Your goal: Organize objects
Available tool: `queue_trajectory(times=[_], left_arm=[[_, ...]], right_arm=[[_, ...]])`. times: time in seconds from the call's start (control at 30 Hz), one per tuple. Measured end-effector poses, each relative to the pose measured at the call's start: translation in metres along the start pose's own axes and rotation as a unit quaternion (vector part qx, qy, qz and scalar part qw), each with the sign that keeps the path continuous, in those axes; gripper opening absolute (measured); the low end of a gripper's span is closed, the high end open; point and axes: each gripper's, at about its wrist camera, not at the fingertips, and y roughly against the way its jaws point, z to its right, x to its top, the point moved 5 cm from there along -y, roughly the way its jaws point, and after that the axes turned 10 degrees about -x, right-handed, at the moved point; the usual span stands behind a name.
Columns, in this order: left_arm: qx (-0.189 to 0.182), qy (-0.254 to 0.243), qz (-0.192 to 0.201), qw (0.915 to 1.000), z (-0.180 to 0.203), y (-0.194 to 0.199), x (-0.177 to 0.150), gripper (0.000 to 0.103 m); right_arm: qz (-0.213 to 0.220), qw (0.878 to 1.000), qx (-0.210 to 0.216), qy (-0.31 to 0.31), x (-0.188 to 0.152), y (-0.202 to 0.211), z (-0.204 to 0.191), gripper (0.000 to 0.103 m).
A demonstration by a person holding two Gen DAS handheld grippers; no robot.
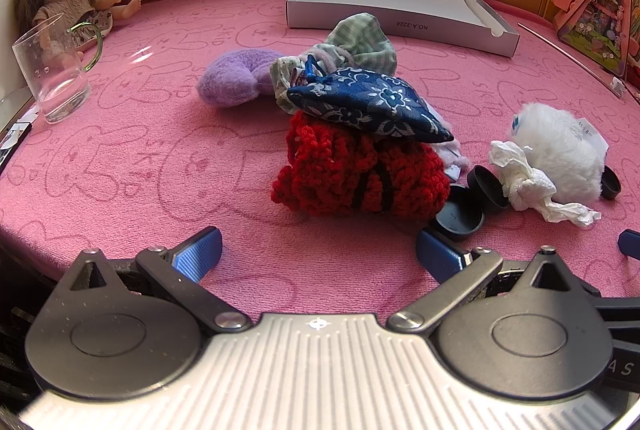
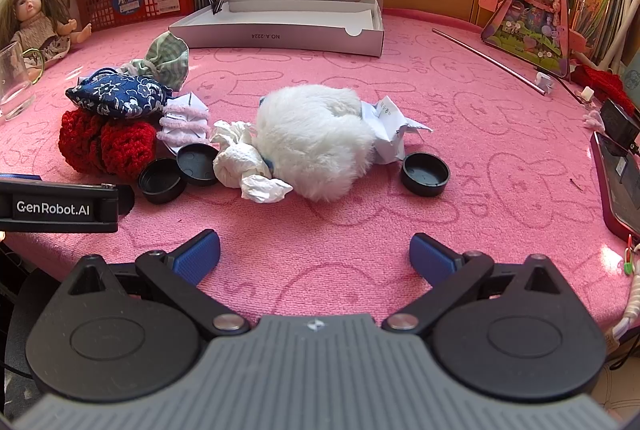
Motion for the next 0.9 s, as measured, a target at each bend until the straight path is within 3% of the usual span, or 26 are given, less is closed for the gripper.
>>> queue_trajectory(times=[0.27,0.57,0.73,0.9], left_arm=[[0.001,-0.001,0.003,1.0,-0.004,0.002,0.0,0.103],[-0.007,-0.017,0.035,0.9992,-0.002,0.006,-0.007,0.103],[-0.021,-0.018,0.048,0.9985,-0.005,0.009,-0.008,0.103],[-0.041,-0.019,0.099,0.994,-0.004,0.026,0.002,0.103]], right_arm=[[-0.001,1.0,-0.001,-0.001,0.0,0.0,0.0,0.103],[0.014,1.0,-0.019,-0.016,-0.002,0.0,-0.004,0.103],[0.01,1.0,-0.007,-0.02,0.001,0.0,-0.001,0.103],[0.041,0.998,0.005,-0.039,0.008,0.009,0.008,0.103]])
